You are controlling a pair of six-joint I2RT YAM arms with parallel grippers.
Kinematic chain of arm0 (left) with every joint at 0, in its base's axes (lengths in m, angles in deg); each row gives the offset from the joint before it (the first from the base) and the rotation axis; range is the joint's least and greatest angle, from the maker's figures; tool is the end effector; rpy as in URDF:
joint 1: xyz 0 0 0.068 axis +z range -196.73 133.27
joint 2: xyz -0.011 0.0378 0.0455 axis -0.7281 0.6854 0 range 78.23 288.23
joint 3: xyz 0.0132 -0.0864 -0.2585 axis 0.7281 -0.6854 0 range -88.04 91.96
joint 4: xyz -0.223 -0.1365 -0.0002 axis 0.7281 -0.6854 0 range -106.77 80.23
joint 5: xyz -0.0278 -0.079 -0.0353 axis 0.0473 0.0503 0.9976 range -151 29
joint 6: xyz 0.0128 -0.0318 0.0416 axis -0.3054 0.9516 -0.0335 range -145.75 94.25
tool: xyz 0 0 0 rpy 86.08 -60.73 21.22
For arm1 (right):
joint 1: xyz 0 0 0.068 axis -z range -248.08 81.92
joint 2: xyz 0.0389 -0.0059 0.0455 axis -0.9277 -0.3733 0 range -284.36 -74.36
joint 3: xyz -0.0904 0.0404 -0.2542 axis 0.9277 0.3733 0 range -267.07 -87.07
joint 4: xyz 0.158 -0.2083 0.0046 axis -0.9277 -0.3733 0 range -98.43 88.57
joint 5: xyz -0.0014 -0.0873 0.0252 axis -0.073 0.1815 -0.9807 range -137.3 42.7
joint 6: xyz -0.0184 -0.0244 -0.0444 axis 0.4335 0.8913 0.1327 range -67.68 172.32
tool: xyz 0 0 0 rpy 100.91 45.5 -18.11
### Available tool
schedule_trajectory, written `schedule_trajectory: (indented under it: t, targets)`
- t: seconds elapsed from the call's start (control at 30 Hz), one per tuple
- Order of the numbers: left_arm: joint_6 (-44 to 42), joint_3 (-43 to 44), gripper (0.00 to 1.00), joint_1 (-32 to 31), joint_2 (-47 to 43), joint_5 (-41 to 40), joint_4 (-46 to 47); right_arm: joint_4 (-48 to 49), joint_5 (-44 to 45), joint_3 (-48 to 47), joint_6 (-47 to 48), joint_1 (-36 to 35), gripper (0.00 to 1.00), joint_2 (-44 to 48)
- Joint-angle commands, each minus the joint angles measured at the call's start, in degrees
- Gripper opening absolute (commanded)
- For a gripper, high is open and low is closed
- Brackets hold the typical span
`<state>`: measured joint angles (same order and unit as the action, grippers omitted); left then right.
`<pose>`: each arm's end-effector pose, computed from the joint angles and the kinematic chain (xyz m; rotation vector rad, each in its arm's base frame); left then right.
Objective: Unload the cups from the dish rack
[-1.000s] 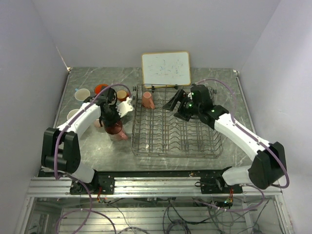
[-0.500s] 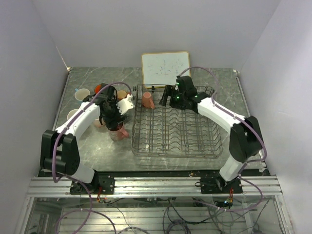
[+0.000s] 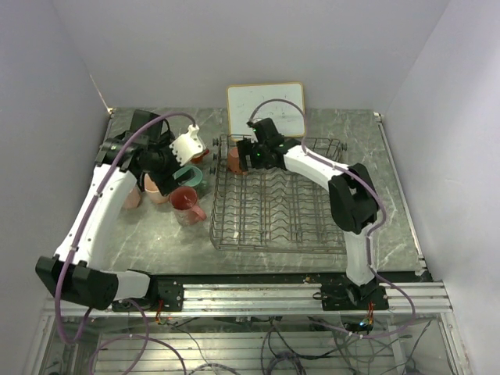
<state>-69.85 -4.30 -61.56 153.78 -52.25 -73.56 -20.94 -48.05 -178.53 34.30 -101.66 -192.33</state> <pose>0.2400 -0.0692 0.3735 1.2936 2.1679 0.0103 0.3880 0.2582 0.2121 -0.3339 2.3967 0.4396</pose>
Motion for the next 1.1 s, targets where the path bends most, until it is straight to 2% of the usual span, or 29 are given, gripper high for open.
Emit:
schedule_trajectory:
  t: [0.0, 0.23, 0.43, 0.67, 0.9, 0.97, 1.07]
  targets:
    - [4.0, -1.0, 0.99, -0.4, -4.4, -1.1, -5.9, -2.0, 4.5, -5.5, 6.9, -2.9, 0.80, -5.3]
    - [4.4, -2.5, 0.99, -0.4, -9.0, -1.8, -6.4, -5.0, 8.9, -12.8, 8.5, -4.4, 0.70, -12.3]
    - [4.8, -3.5, 0.99, -0.4, -11.5, -0.6, -7.2, -5.7, 10.8, -14.8, 9.9, -5.1, 0.53, -13.7]
    - [3.7, -4.0, 0.99, -0.4, -13.3, -1.4, -8.3, -4.7, 12.3, -13.1, 10.5, -6.5, 0.31, -11.9]
    - [3.2, -3.8, 0.99, -0.4, -14.5, -1.6, -7.8, -4.9, 12.0, -11.8, 9.1, -6.8, 0.05, -8.8]
    - [2.9, -3.9, 0.99, -0.4, -15.0, -1.6, -7.2, -4.8, 11.6, -11.4, 8.6, -6.8, 0.01, -7.2]
    - [1.4, -4.5, 0.99, -0.4, -16.3, -1.4, -5.6, -5.0, 11.2, -10.6, 7.5, -6.8, 0.00, -4.1]
